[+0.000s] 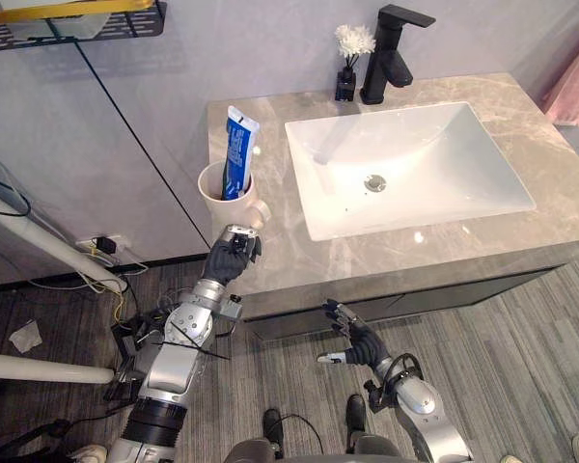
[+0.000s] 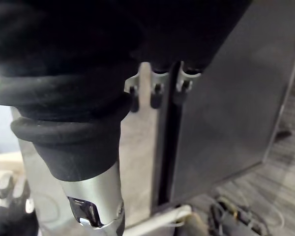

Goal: Organize washtable

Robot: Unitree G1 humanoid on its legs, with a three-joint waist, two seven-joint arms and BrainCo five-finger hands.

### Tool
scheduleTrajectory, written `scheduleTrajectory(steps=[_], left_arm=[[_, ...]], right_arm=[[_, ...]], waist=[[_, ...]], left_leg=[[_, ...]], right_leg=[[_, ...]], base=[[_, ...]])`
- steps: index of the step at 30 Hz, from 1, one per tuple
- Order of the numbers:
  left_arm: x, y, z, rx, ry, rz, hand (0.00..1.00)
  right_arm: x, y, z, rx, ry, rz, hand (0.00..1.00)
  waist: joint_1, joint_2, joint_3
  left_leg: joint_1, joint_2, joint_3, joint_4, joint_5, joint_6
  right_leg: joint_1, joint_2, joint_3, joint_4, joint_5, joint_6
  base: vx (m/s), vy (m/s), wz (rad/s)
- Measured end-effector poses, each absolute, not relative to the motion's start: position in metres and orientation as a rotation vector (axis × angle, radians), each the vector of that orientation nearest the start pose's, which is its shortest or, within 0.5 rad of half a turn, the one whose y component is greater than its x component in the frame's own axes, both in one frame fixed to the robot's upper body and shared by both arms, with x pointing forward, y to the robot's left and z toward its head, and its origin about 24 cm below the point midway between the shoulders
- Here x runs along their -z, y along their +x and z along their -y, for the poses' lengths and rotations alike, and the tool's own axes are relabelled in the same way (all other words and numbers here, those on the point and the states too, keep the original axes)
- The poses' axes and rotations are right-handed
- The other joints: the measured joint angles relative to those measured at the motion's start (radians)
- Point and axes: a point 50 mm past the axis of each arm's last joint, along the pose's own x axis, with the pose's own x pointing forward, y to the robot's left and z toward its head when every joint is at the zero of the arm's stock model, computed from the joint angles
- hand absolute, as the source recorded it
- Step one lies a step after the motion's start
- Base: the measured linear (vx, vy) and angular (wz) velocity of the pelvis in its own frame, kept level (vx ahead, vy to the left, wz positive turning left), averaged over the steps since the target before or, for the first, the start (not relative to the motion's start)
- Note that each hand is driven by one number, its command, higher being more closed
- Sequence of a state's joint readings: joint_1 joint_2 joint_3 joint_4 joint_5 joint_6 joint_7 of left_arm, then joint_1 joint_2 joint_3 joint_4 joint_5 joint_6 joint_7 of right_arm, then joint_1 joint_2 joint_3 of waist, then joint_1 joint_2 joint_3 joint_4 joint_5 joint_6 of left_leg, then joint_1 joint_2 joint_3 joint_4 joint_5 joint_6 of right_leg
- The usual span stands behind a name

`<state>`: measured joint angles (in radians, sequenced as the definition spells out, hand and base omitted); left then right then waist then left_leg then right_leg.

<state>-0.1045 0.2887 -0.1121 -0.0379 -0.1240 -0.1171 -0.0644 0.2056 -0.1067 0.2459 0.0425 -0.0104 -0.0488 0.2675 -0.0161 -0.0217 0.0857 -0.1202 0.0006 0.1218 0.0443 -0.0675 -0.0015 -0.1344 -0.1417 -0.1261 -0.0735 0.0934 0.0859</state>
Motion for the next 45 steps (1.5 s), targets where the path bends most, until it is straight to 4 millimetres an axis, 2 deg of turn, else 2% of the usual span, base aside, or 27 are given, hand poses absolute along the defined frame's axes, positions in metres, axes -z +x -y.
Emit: scheduleTrajectory(steps=[12,20,25,45], left_arm=[[-0.085,0.266,-0.175,0.16,0.143,0.211,1.0],[-0.081,0.263,-0.176,0.153,0.139,0.199,1.0],[-0.081,0.263,-0.176,0.137,0.136,0.201,1.0],[-0.102,0.282,-0.169,0.198,0.202,0.259,1.0]], right_arm=[[0.015,0.193,0.109,-0.494,-0.07,-0.235,0.0],[0.021,0.188,0.11,-0.491,-0.072,-0.267,0.0],[0.021,0.189,0.111,-0.487,-0.073,-0.266,0.0],[0.02,0.19,0.114,-0.475,-0.083,-0.265,0.0]], waist=[[0.001,-0.004,-0.003],[0.001,-0.028,-0.023],[0.001,-0.033,-0.026],[-0.005,-0.047,-0.028]], left_leg=[[0.008,-0.001,-0.019,-0.005,0.004,0.0],[0.006,-0.002,-0.021,-0.005,0.005,0.0],[0.002,-0.002,-0.021,-0.009,0.01,-0.001],[-0.042,-0.001,-0.006,-0.007,0.015,-0.002]], right_leg=[[0.013,0.0,-0.012,0.001,0.0,0.0],[0.011,-0.001,-0.013,0.003,0.0,0.0],[0.004,-0.001,-0.012,0.004,0.0,0.0],[-0.046,0.0,0.002,0.003,0.006,-0.004]], base=[[-0.01,-0.005,0.03],[-0.01,-0.003,0.0],[-0.04,-0.01,0.0],[-0.01,-0.002,-0.01]])
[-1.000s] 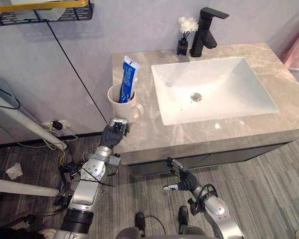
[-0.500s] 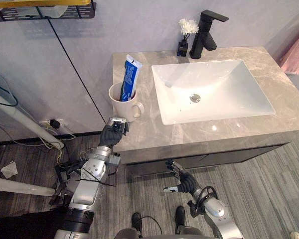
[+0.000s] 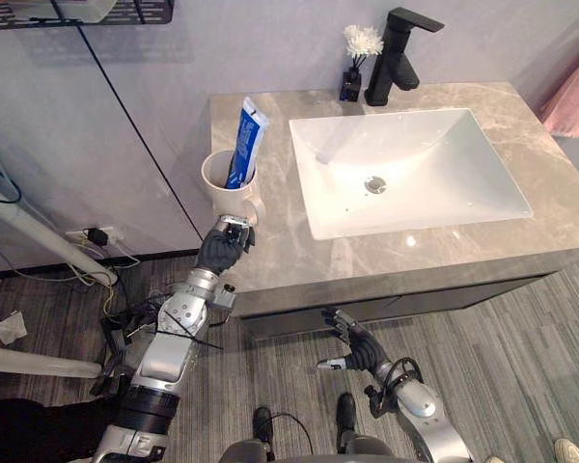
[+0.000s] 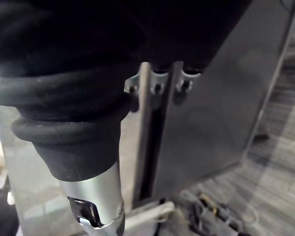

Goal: Organize washtable

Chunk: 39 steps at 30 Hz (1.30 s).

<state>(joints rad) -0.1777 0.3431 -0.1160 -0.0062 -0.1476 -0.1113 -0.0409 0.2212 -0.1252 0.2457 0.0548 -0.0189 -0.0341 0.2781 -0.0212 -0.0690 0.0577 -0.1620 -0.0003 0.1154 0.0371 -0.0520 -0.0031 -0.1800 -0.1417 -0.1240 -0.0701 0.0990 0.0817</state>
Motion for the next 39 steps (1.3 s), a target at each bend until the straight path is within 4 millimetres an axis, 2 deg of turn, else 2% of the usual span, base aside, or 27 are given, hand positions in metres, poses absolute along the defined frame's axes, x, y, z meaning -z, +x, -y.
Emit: scheduleTrajectory(steps=[9,15,20,23,30,33,39], left_arm=[[-0.118,0.302,-0.174,0.192,0.235,0.281,1.0],[-0.132,0.312,-0.175,0.187,0.258,0.311,1.0],[-0.152,0.333,-0.181,0.159,0.303,0.335,1.0],[-0.173,0.344,-0.178,0.166,0.334,0.38,1.0],[-0.203,0.361,-0.174,0.157,0.339,0.429,1.0],[-0.207,0.361,-0.177,0.147,0.352,0.435,1.0],[-0.221,0.366,-0.177,0.131,0.346,0.468,1.0]], right_arm=[[0.02,0.19,0.115,-0.472,-0.083,-0.264,0.0],[0.021,0.189,0.116,-0.458,-0.084,-0.267,0.0],[0.02,0.189,0.115,-0.459,-0.083,-0.265,0.0],[0.019,0.19,0.115,-0.459,-0.078,-0.255,0.0],[0.014,0.191,0.115,-0.457,-0.079,-0.223,0.0],[0.012,0.191,0.115,-0.454,-0.078,-0.209,0.0],[0.011,0.191,0.118,-0.444,-0.079,-0.205,0.0]], waist=[[-0.019,-0.01,0.01],[-0.021,-0.012,0.02],[-0.02,-0.014,0.035],[-0.023,-0.016,0.046],[-0.038,-0.026,0.07],[-0.054,-0.027,0.071],[-0.054,-0.034,0.091]], left_leg=[[-0.012,0.001,0.018,0.003,0.0,0.0],[-0.015,0.001,0.018,0.003,-0.001,0.0],[-0.02,0.001,0.015,0.003,0.0,0.0],[-0.04,0.0,0.015,0.01,0.0,0.0],[-0.077,0.001,0.016,0.018,0.0,0.001],[-0.078,0.002,0.019,0.018,0.0,0.001],[-0.097,0.004,0.025,0.025,0.0,0.001]], right_leg=[[-0.019,0.001,0.019,-0.004,0.009,-0.003],[-0.019,0.002,0.019,-0.008,0.01,-0.005],[-0.022,0.002,0.017,-0.009,0.011,-0.005],[-0.035,0.001,0.017,-0.017,0.02,-0.005],[-0.065,0.003,0.021,-0.026,0.036,-0.015],[-0.068,0.003,0.029,-0.026,0.042,-0.018],[-0.091,0.005,0.054,-0.026,0.061,-0.027]], base=[[-0.03,-0.004,-0.06],[0.0,0.0,0.0],[0.0,0.0,0.0],[0.0,0.0,0.0],[-0.02,0.0,-0.01],[0.0,0.005,-0.03],[-0.03,0.011,-0.04]])
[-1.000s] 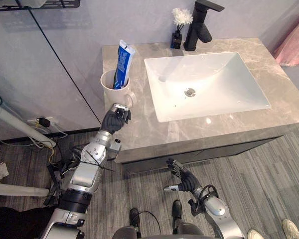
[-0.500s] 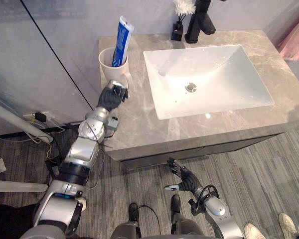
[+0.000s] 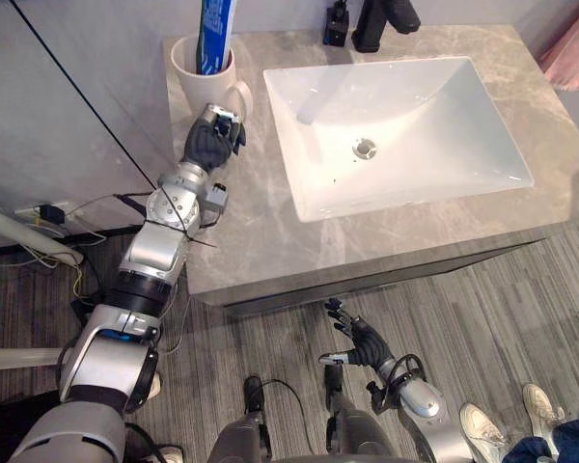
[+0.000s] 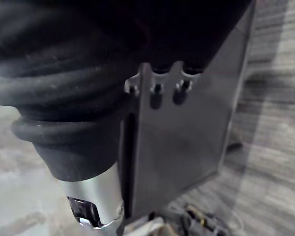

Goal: Organize washtable

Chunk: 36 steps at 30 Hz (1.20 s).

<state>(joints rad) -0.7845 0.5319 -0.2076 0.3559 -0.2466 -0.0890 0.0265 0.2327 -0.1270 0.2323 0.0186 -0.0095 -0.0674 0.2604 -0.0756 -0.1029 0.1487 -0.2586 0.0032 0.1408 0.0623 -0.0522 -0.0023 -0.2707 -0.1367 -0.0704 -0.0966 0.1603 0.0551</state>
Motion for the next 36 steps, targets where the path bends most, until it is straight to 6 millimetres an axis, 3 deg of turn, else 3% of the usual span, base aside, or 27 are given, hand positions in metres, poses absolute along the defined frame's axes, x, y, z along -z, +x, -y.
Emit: scheduleTrajectory(steps=[6,17,19,25,28,33,36], left_arm=[[-0.241,0.374,-0.176,0.115,0.368,0.497,1.0],[-0.288,0.382,-0.185,0.063,0.454,0.557,1.0],[-0.291,0.383,-0.191,0.044,0.468,0.553,1.0],[-0.296,0.384,-0.189,0.047,0.476,0.562,1.0],[-0.282,0.382,-0.19,0.067,0.479,0.538,1.0],[-0.208,0.356,-0.175,0.171,0.34,0.455,1.0],[-0.162,0.325,-0.161,0.226,0.131,0.408,1.0]], right_arm=[[0.011,0.19,0.121,-0.425,-0.077,-0.206,0.0],[0.016,0.183,0.139,-0.335,-0.079,-0.236,0.0],[0.017,0.182,0.138,-0.335,-0.073,-0.238,0.0],[0.023,0.172,0.138,-0.332,-0.062,-0.275,0.0],[0.023,0.174,0.135,-0.345,-0.062,-0.273,0.0],[0.023,0.183,0.133,-0.361,-0.071,-0.262,0.0],[0.026,0.189,0.133,-0.364,-0.077,-0.274,0.0]], waist=[[-0.009,-0.024,0.032],[-0.038,-0.029,0.045],[-0.052,-0.031,0.046],[-0.052,-0.032,0.047],[-0.048,-0.031,0.046],[-0.015,-0.022,0.041],[0.012,0.0,0.023]], left_leg=[[-0.026,0.0,0.004,0.024,-0.001,0.001],[-0.104,0.016,0.009,0.055,-0.001,0.0],[-0.105,0.016,0.008,0.058,-0.001,0.0],[-0.075,0.016,0.006,0.058,-0.001,0.0],[-0.041,0.015,0.004,0.054,-0.001,0.0],[-0.001,0.013,-0.003,0.042,0.0,0.0],[0.033,0.008,-0.026,0.039,0.0,-0.001]], right_leg=[[-0.017,-0.002,0.017,0.0,0.006,0.006],[-0.086,0.013,0.042,-0.001,0.028,-0.001],[-0.086,0.013,0.043,-0.001,0.028,-0.001],[-0.055,0.013,0.044,-0.001,0.028,-0.001],[-0.022,0.012,0.043,-0.001,0.028,-0.001],[0.016,0.012,0.036,-0.001,0.024,0.001],[0.061,0.007,0.007,-0.001,0.002,0.011]], base=[[-0.05,-0.005,-0.02],[-0.03,-0.023,-0.03],[0.0,0.0,0.0],[0.0,0.0,0.0],[0.0,0.0,0.0],[-0.02,-0.005,0.02],[0.01,-0.014,0.22]])
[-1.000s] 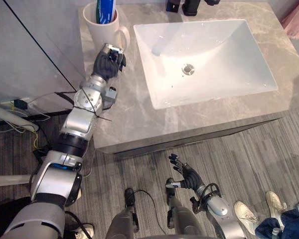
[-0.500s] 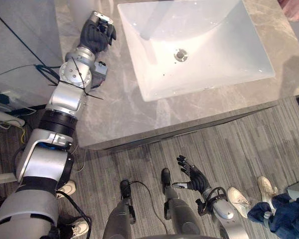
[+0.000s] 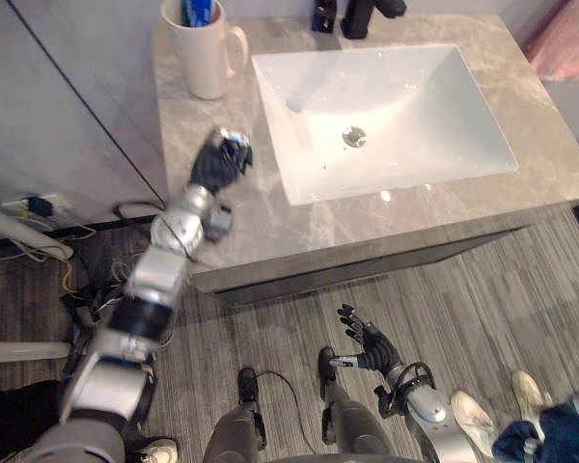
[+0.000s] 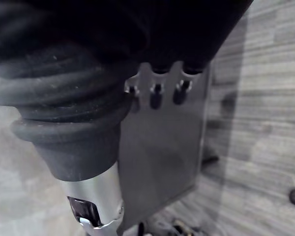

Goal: Organize washtable

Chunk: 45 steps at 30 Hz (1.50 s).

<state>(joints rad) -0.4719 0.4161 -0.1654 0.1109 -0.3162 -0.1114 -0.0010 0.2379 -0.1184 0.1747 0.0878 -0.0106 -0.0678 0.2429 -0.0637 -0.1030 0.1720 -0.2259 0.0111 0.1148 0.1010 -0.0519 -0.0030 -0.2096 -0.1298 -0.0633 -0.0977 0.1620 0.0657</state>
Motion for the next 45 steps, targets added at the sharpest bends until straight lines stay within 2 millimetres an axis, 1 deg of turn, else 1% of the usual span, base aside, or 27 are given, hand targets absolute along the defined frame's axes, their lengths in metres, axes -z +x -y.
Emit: scheduleTrajectory(steps=[1,2,3,5,6,7,8,9,10,11,12,13,15,17,20,31,35,45], left_arm=[[-0.147,0.315,-0.159,0.222,0.051,0.377,1.0],[-0.127,0.303,-0.159,0.206,-0.033,0.327,1.0],[-0.118,0.297,-0.159,0.196,-0.074,0.301,1.0],[-0.087,0.273,-0.167,0.12,-0.214,0.213,1.0],[-0.082,0.267,-0.17,0.099,-0.241,0.2,1.0],[-0.075,0.254,-0.178,0.049,-0.279,0.184,1.0],[-0.069,0.241,-0.187,-0.006,-0.324,0.176,1.0],[-0.066,0.234,-0.19,-0.028,-0.341,0.171,1.0],[-0.06,0.221,-0.195,-0.066,-0.357,0.161,1.0],[-0.055,0.21,-0.196,-0.088,-0.369,0.143,1.0],[-0.049,0.201,-0.195,-0.109,-0.385,0.12,1.0],[-0.045,0.197,-0.194,-0.121,-0.396,0.104,1.0],[-0.033,0.184,-0.19,-0.153,-0.44,0.056,1.0],[-0.023,0.173,-0.182,-0.149,-0.476,0.007,1.0],[-0.02,0.171,-0.176,-0.122,-0.491,-0.011,1.0],[-0.021,0.176,-0.161,-0.048,-0.499,-0.019,1.0],[-0.02,0.177,-0.161,-0.045,-0.49,-0.021,1.0],[-0.02,0.179,-0.155,-0.017,-0.471,-0.026,1.0]], right_arm=[[0.027,0.189,0.133,-0.365,-0.077,-0.281,0.0],[0.029,0.189,0.133,-0.364,-0.078,-0.287,0.0],[0.03,0.189,0.133,-0.364,-0.078,-0.291,0.0],[0.036,0.188,0.136,-0.362,-0.085,-0.32,0.0],[0.037,0.187,0.136,-0.362,-0.086,-0.329,0.0],[0.039,0.187,0.136,-0.361,-0.084,-0.336,0.0],[0.039,0.186,0.136,-0.356,-0.079,-0.34,0.0],[0.04,0.186,0.136,-0.352,-0.073,-0.343,0.0],[0.041,0.185,0.135,-0.346,-0.065,-0.349,0.0],[0.041,0.185,0.135,-0.342,-0.059,-0.348,0.0],[0.041,0.186,0.133,-0.334,-0.044,-0.344,0.0],[0.041,0.185,0.133,-0.325,-0.037,-0.345,0.0],[0.042,0.184,0.131,-0.311,-0.013,-0.346,0.0],[0.043,0.179,0.129,-0.3,0.007,-0.352,0.0],[0.044,0.176,0.125,-0.303,0.024,-0.359,0.0],[0.035,0.177,0.12,-0.302,0.038,-0.317,0.0],[0.036,0.173,0.116,-0.318,0.046,-0.329,0.0],[0.036,0.172,0.11,-0.333,0.057,-0.327,0.0]], waist=[[0.002,0.017,-0.018],[0.017,0.039,-0.036],[0.027,0.048,-0.045],[0.05,0.09,-0.085],[0.055,0.096,-0.093],[0.066,0.107,-0.104],[0.079,0.111,-0.113],[0.08,0.114,-0.117],[0.083,0.114,-0.132],[0.089,0.112,-0.148],[0.1,0.11,-0.156],[0.106,0.109,-0.162],[0.108,0.105,-0.173],[0.109,0.104,-0.188],[0.107,0.104,-0.204],[0.104,0.099,-0.213],[0.102,0.095,-0.23],[0.099,0.092,-0.233]], left_leg=[[0.008,-0.001,-0.015,-0.002,0.0,0.0],[0.027,-0.007,-0.026,-0.011,0.001,-0.001],[0.038,-0.011,-0.03,-0.017,0.001,-0.002],[0.062,-0.014,-0.063,-0.025,0.002,-0.003],[0.068,-0.014,-0.07,-0.029,0.004,-0.005],[0.084,-0.019,-0.085,-0.04,0.009,-0.006],[0.112,-0.023,-0.098,-0.072,0.023,-0.009],[0.125,-0.023,-0.108,-0.085,0.028,-0.011],[0.145,-0.024,-0.132,-0.11,0.043,-0.012],[0.159,-0.023,-0.148,-0.131,0.054,-0.015],[0.172,-0.023,-0.161,-0.14,0.061,-0.012],[0.174,-0.023,-0.167,-0.14,0.061,-0.012],[0.187,-0.025,-0.185,-0.143,0.062,-0.013],[0.202,-0.026,-0.201,-0.162,0.071,-0.014],[0.205,-0.026,-0.212,-0.169,0.075,-0.014],[0.204,-0.028,-0.223,-0.169,0.076,-0.013],[0.204,-0.029,-0.223,-0.169,0.076,-0.012],[0.206,-0.028,-0.222,-0.169,0.076,-0.012]], right_leg=[[0.015,0.0,-0.017,0.0,-0.005,-0.001],[0.035,-0.001,-0.026,0.0,-0.014,0.002],[0.047,-0.005,-0.031,0.0,-0.022,0.008],[0.084,-0.012,-0.067,0.0,-0.044,0.017],[0.092,-0.013,-0.073,0.0,-0.047,0.017],[0.111,-0.012,-0.094,0.0,-0.054,0.016],[0.129,-0.014,-0.111,0.007,-0.068,0.021],[0.139,-0.014,-0.121,0.012,-0.075,0.019],[0.154,-0.014,-0.14,0.021,-0.089,0.021],[0.163,-0.015,-0.16,0.034,-0.101,0.021],[0.177,-0.015,-0.174,0.036,-0.106,0.019],[0.182,-0.015,-0.18,0.036,-0.108,0.02],[0.201,-0.019,-0.197,0.041,-0.12,0.025],[0.219,-0.023,-0.224,0.044,-0.128,0.027],[0.223,-0.026,-0.234,0.044,-0.131,0.028],[0.225,-0.029,-0.24,0.044,-0.137,0.032],[0.225,-0.029,-0.241,0.044,-0.141,0.034],[0.221,-0.03,-0.238,0.056,-0.146,0.034]], base=[[0.03,-0.014,0.39],[0.05,0.0,0.29],[0.04,-0.006,0.33],[0.04,-0.018,0.39],[0.03,-0.01,0.37],[0.02,-0.007,0.36],[0.02,-0.01,0.39],[0.03,-0.017,0.48],[0.03,-0.022,0.51],[0.05,-0.022,0.53],[0.04,-0.014,0.35],[0.02,-0.004,0.28],[0.01,-0.001,0.3],[0.0,-0.001,0.32],[-0.01,0.003,0.11],[0.0,0.001,0.01],[0.0,0.0,0.0],[-0.01,0.0,0.0]])
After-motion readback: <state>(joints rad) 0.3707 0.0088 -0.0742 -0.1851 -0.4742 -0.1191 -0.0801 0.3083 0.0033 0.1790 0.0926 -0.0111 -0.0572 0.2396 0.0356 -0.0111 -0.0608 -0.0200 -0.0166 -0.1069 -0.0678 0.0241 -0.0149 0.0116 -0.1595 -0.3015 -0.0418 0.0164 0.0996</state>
